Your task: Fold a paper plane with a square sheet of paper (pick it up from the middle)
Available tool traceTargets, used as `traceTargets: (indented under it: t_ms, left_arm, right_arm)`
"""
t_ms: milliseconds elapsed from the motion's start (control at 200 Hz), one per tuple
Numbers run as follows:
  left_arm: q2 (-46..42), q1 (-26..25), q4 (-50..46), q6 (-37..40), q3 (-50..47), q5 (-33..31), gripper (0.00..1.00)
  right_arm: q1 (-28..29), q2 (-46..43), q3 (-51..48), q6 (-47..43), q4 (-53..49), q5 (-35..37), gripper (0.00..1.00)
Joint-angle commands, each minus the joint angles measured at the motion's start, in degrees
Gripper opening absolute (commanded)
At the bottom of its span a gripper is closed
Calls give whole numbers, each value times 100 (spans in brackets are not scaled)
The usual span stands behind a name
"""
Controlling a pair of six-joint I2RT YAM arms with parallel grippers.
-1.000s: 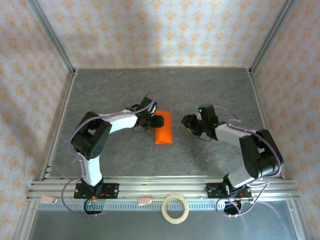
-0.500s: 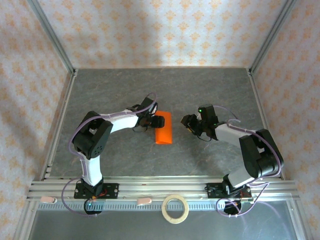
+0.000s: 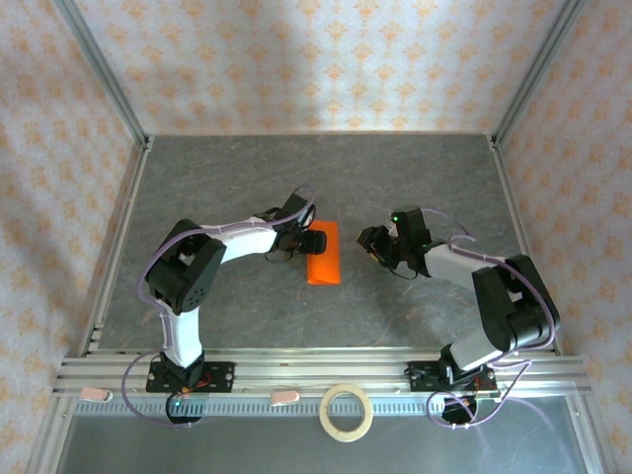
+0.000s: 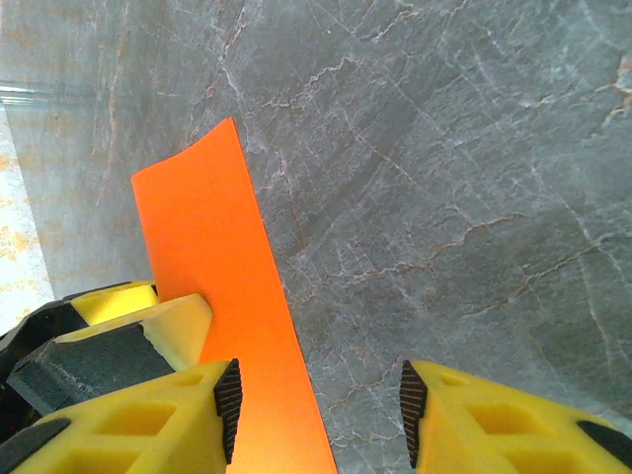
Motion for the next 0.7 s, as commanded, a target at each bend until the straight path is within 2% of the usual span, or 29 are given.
traceTargets:
  t_ms: [0, 295, 691]
  left_arm:
    - [549, 143, -325, 132, -83, -837, 72]
    - [608, 108, -375, 219, -102, -1051, 72]
    - [681, 99, -288, 364, -149, -998, 73]
  right_arm:
    - [37, -9, 155, -35, -61, 56, 49]
    - [38, -58, 147, -40, -105, 78, 49]
    - [33, -116, 94, -34, -126, 109, 49]
